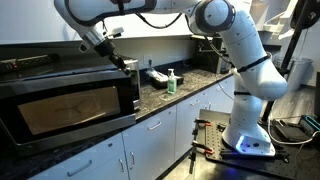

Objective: Open the door of the microwave

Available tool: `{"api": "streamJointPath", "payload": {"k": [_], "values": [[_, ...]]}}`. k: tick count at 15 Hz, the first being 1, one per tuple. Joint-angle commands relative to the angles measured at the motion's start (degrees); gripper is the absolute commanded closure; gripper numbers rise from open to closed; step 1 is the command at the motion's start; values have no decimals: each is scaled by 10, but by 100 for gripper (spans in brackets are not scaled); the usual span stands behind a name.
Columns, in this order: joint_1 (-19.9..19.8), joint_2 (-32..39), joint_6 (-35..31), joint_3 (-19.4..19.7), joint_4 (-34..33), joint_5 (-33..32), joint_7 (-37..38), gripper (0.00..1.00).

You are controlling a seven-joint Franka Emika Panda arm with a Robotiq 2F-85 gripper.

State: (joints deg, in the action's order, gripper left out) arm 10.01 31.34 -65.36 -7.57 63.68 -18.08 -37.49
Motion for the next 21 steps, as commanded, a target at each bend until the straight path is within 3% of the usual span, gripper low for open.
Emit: {"api": "streamJointPath", "payload": {"k": [1,2,3,8,9,16,21], "values": [[-1,0,21,-20,-24,0,-70,84],[-1,0,0,-2,0,0,-6,84],[-2,1,-1,-1,0,0,2,59],[-3,1,-1,-1,0,0,5,59],[-3,1,-1,-1,0,0,5,84],[26,7,-80,-7,19,-3,126,84],[48,-9,-95,-12,46,0,200,84]]}}
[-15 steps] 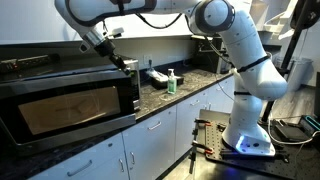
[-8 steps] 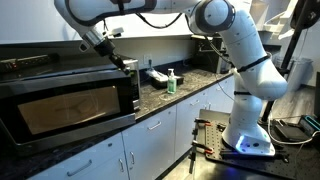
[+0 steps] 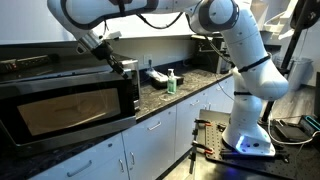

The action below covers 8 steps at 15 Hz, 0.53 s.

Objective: Open the door of the microwave

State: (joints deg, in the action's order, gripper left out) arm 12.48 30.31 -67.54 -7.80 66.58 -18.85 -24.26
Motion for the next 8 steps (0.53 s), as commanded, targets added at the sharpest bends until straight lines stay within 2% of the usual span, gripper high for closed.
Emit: {"api": "streamJointPath", "payload": {"k": [1,8], "values": [[29,-6,-74,-11,28,9,86,84],[56,-14,-59,-24,40,15,152,84]]}}
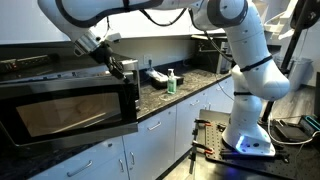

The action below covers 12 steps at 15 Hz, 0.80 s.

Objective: Open the door of the microwave

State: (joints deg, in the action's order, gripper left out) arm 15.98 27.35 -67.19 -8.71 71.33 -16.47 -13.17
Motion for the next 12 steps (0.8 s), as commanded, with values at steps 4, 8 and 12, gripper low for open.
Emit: {"api": "streamJointPath", "payload": {"k": [4,8,12], "values": [[31,28,-40,-21,-27,-18,48,51],[51,68,-88,-24,-71,-52,12,25],[79,103,-89,-21,-129,-82,-35,23]]}}
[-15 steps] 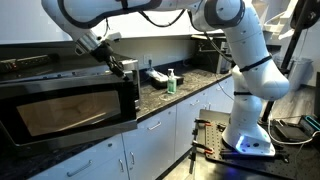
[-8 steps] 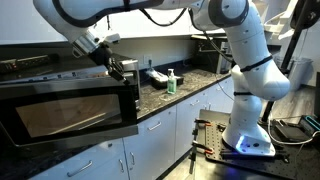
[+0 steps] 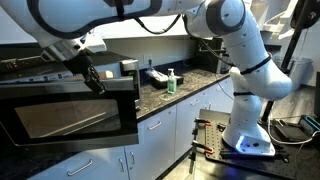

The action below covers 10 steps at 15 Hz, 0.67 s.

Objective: Open the door of the microwave

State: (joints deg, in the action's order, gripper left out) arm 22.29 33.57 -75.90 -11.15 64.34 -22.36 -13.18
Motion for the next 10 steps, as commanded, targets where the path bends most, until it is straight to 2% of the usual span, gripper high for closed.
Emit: {"api": "streamJointPath", "payload": {"k": [1,3,10], "values": [[21,49,5,6,-74,-30,-42,16],[32,56,15,10,-93,-42,-53,1],[63,79,45,17,-155,-56,-92,0]]}}
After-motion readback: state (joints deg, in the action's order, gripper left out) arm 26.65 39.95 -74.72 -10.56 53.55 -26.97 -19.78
